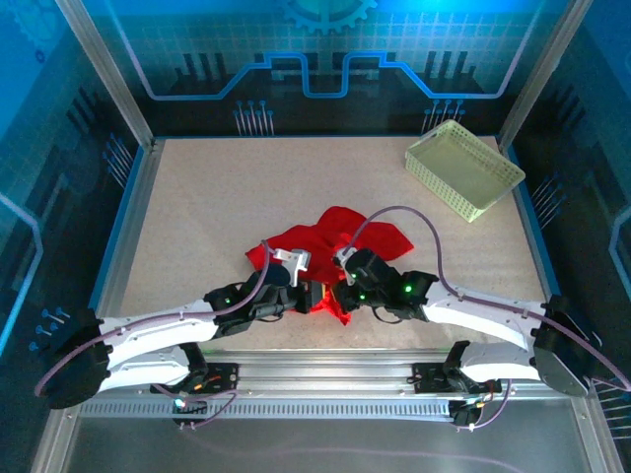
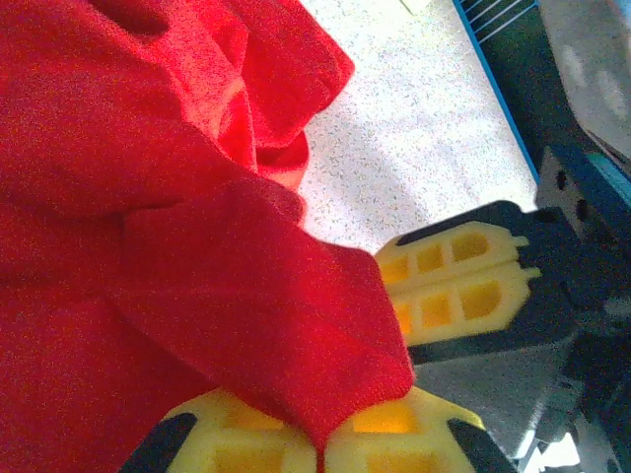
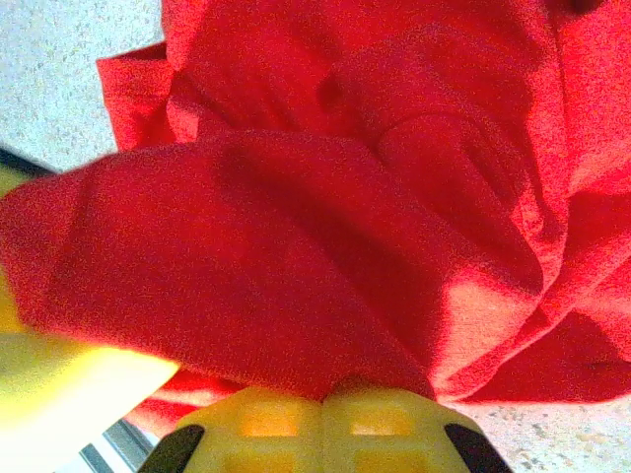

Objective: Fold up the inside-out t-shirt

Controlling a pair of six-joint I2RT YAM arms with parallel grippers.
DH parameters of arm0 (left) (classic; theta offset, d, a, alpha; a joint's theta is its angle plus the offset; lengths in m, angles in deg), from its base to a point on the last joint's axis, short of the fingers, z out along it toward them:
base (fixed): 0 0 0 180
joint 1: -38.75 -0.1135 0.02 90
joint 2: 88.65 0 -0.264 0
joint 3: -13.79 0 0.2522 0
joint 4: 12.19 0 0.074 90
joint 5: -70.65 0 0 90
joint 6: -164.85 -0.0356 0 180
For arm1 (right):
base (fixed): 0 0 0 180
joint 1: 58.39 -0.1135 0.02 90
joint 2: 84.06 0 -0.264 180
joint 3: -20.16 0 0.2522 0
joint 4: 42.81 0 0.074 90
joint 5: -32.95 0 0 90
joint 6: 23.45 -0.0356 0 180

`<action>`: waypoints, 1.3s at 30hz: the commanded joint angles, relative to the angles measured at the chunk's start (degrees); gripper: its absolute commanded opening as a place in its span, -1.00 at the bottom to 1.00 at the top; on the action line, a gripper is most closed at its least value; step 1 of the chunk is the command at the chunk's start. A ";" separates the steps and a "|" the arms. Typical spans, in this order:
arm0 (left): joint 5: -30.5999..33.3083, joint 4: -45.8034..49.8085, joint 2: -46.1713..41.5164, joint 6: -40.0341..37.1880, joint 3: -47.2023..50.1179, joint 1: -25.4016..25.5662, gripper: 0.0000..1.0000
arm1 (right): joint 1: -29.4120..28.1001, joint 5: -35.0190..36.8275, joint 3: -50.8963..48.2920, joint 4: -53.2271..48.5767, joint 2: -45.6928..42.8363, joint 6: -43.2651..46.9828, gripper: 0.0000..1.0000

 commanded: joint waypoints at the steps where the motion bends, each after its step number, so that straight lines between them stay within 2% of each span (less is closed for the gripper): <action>1: -0.71 1.50 -0.27 0.03 -0.81 -2.47 -0.62 | -1.30 2.56 2.40 -3.30 -3.42 3.34 -1.00; 3: -2.21 2.41 0.51 0.46 -2.13 -4.82 -0.50 | -1.56 2.45 2.25 -4.20 -5.94 5.11 -1.00; 6: -4.13 3.67 1.01 0.76 -4.02 -7.58 -0.15 | -1.58 2.62 2.19 -6.41 -10.87 7.26 -1.00; 9: -4.43 5.70 0.99 0.34 -5.79 -9.32 0.02 | -1.58 1.65 1.59 -9.07 -16.68 10.33 -1.00; 12: -5.95 8.54 2.85 -0.29 -8.61 -11.41 0.06 | -1.58 -0.65 -0.54 -10.28 -22.85 12.89 -1.00; 16: -7.59 13.31 7.91 -1.54 -13.29 -12.66 0.04 | -1.59 0.10 -3.59 -10.53 -27.85 12.02 -1.00; 20: -9.24 14.58 10.54 -2.99 -15.19 -12.63 0.06 | -1.58 5.74 -4.53 -11.77 -26.90 9.75 -1.00; 23: -10.59 14.55 9.91 -5.10 -15.74 -12.21 0.17 | -1.14 8.54 -3.40 -13.52 -23.01 8.03 -1.00; 26: -6.96 19.02 9.68 -7.72 -17.53 -10.91 0.24 | -1.10 8.38 -2.88 -13.10 -20.93 7.58 -1.00; 29: 2.03 28.02 9.15 -7.92 -19.33 -11.15 0.26 | -0.73 11.41 -2.96 -14.72 -22.08 5.49 -1.00; 31: 6.65 32.14 7.36 -7.68 -19.35 -13.01 0.28 | 0.88 14.03 -2.87 -18.63 -22.79 2.26 -1.00; 35: 12.15 39.55 4.22 -6.05 -18.90 -20.22 0.28 | 5.40 16.39 -4.15 -24.71 -24.34 -3.98 -1.00; 39: 9.51 40.17 3.41 -6.32 -16.90 -25.93 0.31 | 8.42 21.11 -4.52 -28.60 -27.49 -7.97 -1.00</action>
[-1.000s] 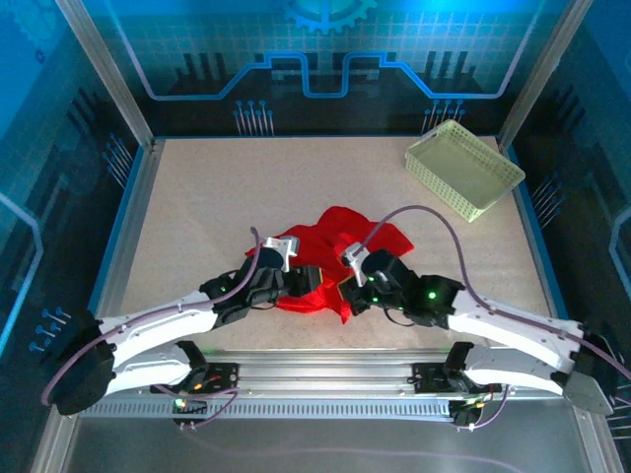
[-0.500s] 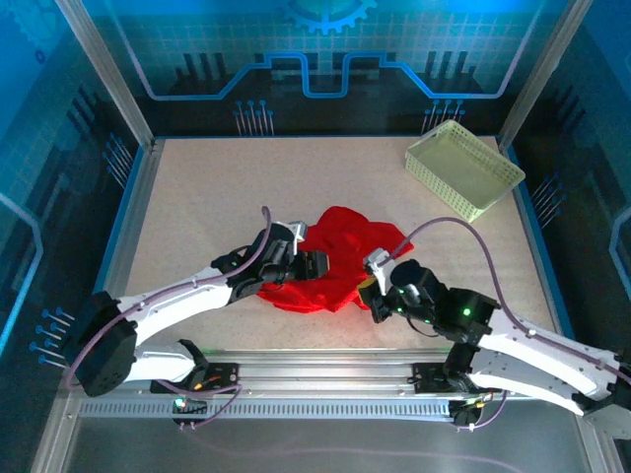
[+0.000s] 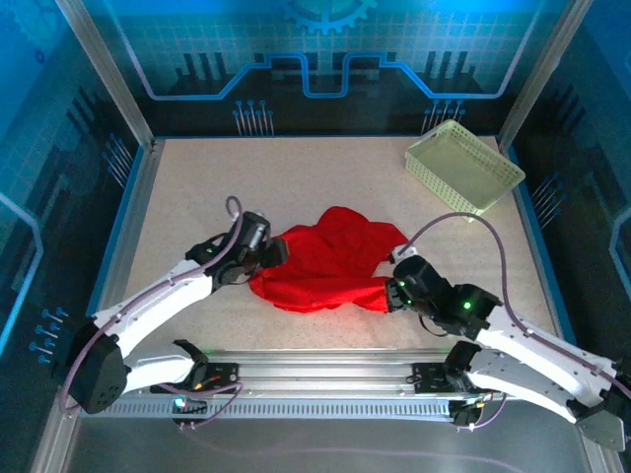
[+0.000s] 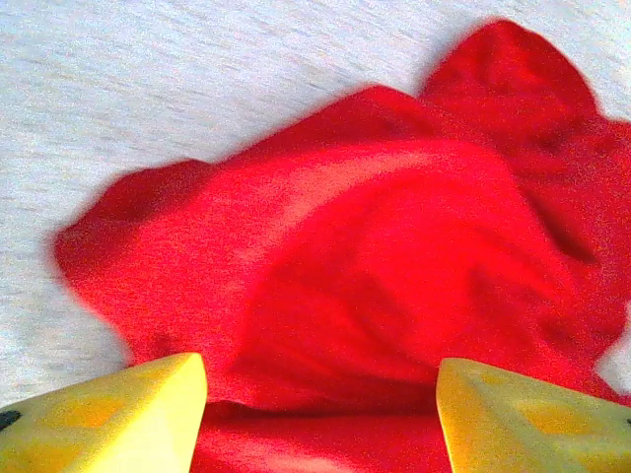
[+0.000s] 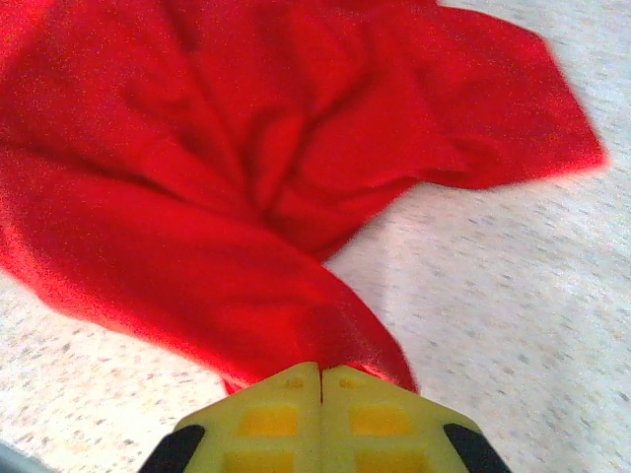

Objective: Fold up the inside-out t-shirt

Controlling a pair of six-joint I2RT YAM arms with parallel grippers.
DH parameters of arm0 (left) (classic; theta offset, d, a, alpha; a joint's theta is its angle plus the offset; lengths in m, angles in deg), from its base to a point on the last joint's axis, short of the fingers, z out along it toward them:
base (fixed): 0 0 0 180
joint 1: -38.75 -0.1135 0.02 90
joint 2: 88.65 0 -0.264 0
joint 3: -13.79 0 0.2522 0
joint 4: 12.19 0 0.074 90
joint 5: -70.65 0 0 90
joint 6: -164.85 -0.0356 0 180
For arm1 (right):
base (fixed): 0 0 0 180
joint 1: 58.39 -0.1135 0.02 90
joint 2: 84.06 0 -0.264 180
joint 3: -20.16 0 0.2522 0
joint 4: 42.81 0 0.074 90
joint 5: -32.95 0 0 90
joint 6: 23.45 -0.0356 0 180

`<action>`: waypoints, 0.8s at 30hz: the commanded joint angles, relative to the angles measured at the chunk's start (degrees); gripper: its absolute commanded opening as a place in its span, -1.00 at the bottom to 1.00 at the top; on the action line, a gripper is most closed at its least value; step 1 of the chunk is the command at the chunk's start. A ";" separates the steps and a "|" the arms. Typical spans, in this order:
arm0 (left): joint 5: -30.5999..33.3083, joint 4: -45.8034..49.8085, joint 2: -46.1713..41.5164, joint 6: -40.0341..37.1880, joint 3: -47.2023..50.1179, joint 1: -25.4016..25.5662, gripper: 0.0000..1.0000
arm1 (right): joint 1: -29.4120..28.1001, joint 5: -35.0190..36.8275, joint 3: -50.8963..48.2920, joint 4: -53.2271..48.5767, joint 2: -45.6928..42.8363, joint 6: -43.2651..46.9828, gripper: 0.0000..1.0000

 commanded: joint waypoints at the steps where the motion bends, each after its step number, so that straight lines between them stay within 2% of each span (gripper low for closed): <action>1: 0.72 4.74 -1.05 -0.31 1.63 -3.43 0.31 | 2.47 6.45 -0.78 -6.27 -3.34 -6.32 -1.00; 4: -5.16 1.38 -0.29 -1.26 3.46 -6.43 0.24 | 5.92 5.89 -1.72 -6.53 -5.42 -7.12 -1.00; 7: -8.94 -1.88 0.75 -1.45 4.68 -7.04 0.20 | 9.18 2.20 -2.23 -5.59 -5.62 -6.48 -1.00; 12: -13.42 -5.45 4.44 0.00 6.00 -7.01 0.16 | 10.15 -0.05 -2.62 -4.15 -5.17 -5.47 -1.00; 18: -14.59 -7.33 7.91 1.89 7.03 -7.01 0.10 | 10.76 -0.57 -2.63 -3.20 -3.95 -5.05 -1.00; 24: -14.56 -8.35 10.15 5.43 7.85 -7.02 0.26 | 11.45 -1.27 -2.00 -2.14 -2.48 -4.09 -1.00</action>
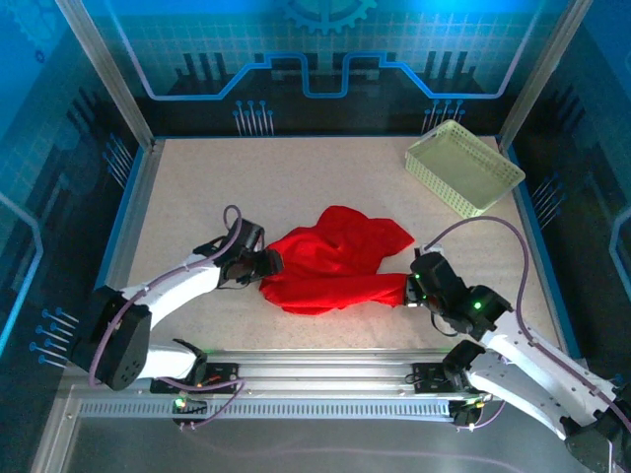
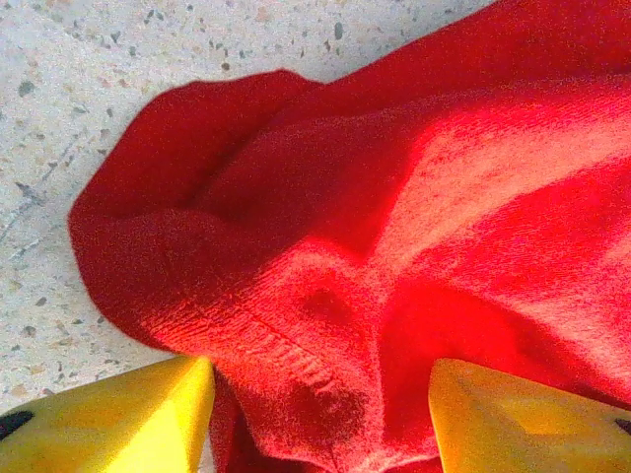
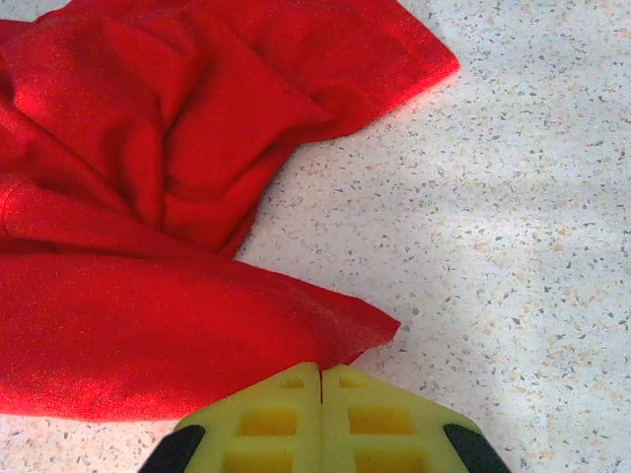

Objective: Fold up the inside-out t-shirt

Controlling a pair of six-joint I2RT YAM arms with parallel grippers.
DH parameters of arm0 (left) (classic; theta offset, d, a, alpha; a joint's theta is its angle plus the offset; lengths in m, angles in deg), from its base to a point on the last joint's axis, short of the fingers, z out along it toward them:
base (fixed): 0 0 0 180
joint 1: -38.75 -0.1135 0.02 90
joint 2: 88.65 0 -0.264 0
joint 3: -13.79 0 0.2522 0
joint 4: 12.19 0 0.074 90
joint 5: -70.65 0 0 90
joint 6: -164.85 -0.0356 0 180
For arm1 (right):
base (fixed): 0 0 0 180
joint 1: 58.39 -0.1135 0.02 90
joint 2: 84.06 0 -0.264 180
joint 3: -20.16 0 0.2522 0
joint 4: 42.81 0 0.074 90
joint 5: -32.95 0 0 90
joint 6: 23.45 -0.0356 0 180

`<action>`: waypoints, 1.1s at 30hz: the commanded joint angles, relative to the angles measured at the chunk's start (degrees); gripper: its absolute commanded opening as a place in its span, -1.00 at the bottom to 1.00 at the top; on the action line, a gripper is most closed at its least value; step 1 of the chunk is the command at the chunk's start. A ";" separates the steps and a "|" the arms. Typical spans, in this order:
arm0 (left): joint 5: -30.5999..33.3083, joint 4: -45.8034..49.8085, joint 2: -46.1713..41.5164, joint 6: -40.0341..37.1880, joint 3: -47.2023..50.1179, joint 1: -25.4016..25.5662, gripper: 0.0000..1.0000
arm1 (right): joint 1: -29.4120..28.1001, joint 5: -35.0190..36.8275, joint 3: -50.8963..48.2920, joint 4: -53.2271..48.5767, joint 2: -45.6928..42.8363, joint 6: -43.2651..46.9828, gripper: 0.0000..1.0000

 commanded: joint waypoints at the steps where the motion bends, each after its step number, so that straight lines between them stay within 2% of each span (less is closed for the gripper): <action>1: -2.20 -2.03 1.68 2.97 1.36 -0.49 0.27 | 1.04 -0.71 0.41 1.18 0.63 0.63 -1.00; 4: -2.97 -3.45 2.46 3.95 1.60 -0.33 0.28 | 1.29 -0.97 0.71 1.48 1.15 0.84 -1.00; 6: -3.24 -4.00 3.08 4.02 1.49 -0.38 0.19 | 1.56 -1.23 0.85 1.62 1.34 1.02 -1.00; 9: -4.24 -4.51 3.26 4.02 0.76 -0.35 -0.12 | 1.93 -1.21 1.54 1.53 1.44 1.41 -1.00; 13: -1.99 -1.23 -0.46 2.61 -2.64 -0.49 -0.65 | 2.19 0.05 4.08 0.83 0.71 3.73 -1.00; 17: 1.62 4.02 -7.09 -0.25 -9.13 -1.20 -0.96 | 2.57 1.45 8.95 1.59 -0.79 9.38 -1.00; 24: 4.66 13.00 -14.92 -8.18 -30.18 -3.78 -1.00 | 2.69 0.57 23.41 5.87 0.03 19.31 -1.00; 33: 10.36 22.21 -18.34 -20.16 -61.52 -5.61 -1.00 | 1.36 -12.69 45.49 8.26 8.65 24.90 -1.00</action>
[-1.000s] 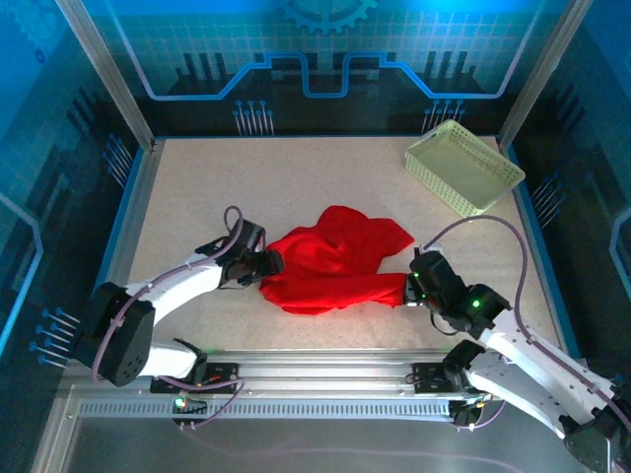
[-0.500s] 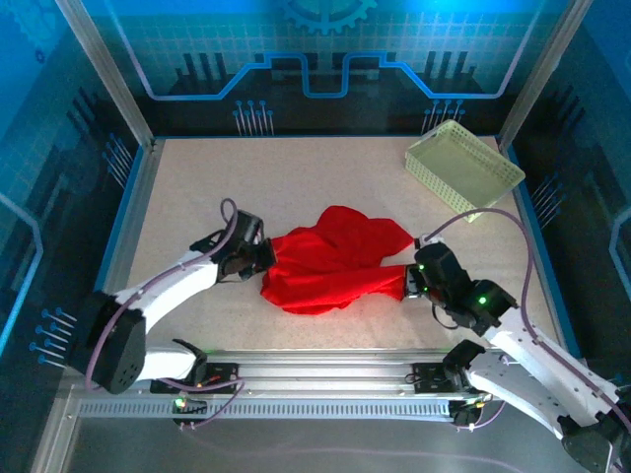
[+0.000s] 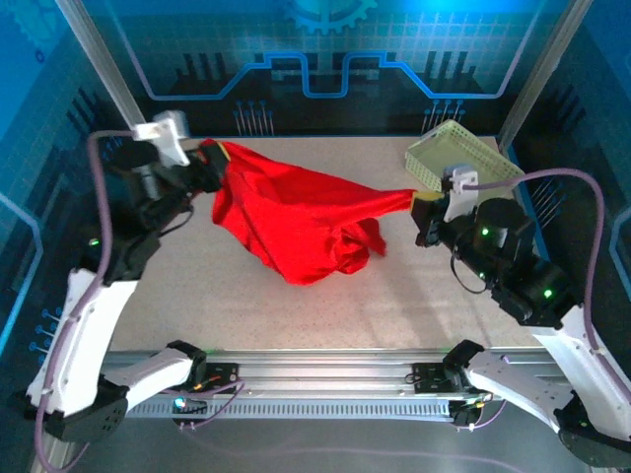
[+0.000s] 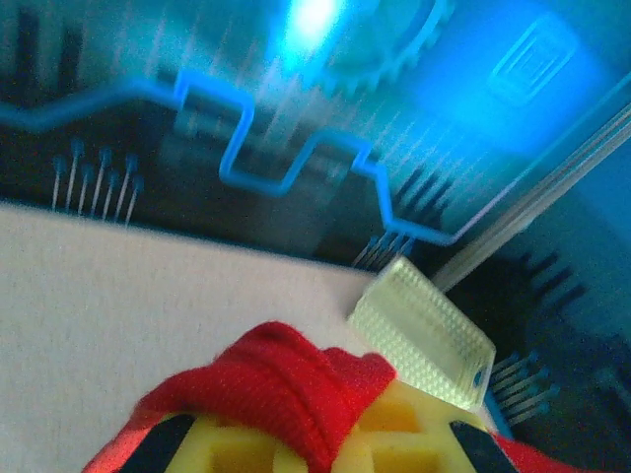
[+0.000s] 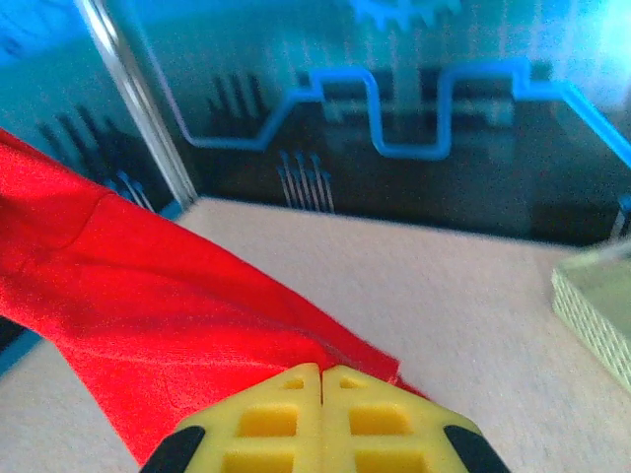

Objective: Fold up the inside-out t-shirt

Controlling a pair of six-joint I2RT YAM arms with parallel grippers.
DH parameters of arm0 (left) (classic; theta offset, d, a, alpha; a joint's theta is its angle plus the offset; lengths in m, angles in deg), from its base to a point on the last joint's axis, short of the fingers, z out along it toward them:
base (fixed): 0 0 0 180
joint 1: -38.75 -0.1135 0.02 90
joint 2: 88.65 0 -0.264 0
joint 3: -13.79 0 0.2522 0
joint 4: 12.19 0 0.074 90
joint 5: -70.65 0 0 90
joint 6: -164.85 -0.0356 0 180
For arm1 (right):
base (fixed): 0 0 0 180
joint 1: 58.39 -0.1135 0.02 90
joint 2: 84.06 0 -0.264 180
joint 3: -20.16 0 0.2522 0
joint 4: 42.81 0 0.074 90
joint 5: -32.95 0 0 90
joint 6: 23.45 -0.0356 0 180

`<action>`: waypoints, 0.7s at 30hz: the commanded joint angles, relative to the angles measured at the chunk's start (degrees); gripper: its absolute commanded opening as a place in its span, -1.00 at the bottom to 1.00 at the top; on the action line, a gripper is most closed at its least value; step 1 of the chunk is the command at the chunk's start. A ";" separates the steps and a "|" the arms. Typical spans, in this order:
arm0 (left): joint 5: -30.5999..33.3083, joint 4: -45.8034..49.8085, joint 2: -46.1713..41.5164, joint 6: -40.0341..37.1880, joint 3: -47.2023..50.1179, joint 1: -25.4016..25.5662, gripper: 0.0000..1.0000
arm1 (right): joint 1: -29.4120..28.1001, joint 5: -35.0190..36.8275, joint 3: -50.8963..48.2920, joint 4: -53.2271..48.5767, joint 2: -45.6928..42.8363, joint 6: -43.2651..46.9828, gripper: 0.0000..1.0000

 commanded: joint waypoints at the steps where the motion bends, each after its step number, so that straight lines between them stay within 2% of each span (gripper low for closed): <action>1: 4.07 5.52 -1.37 -7.65 -11.62 -0.66 -1.00 | -0.65 -5.57 7.00 1.80 2.59 3.44 -1.00; 6: 0.17 9.29 2.78 -9.04 -25.47 -0.57 -0.95 | -0.80 -2.19 12.03 0.20 4.92 2.81 -1.00; 9: -7.88 10.18 7.86 -7.79 -27.39 -0.58 -0.95 | -0.80 3.70 9.15 -0.21 4.58 1.25 -1.00; 12: -15.10 9.17 12.94 -4.66 -23.74 -0.39 -0.96 | -0.73 10.47 4.60 -2.60 3.95 -1.11 -1.00; 14: -18.48 8.87 17.11 -3.57 -20.21 2.01 -0.97 | -0.15 14.31 -0.37 -4.23 2.65 -3.26 -1.00; 18: -15.95 4.70 22.76 -3.71 -10.70 12.60 -0.99 | 3.56 17.98 -10.20 -8.60 1.51 -8.67 -1.00; 21: -16.05 -4.90 25.40 1.71 0.97 18.09 -0.91 | 8.51 15.09 -18.01 -9.69 2.56 -13.18 -1.00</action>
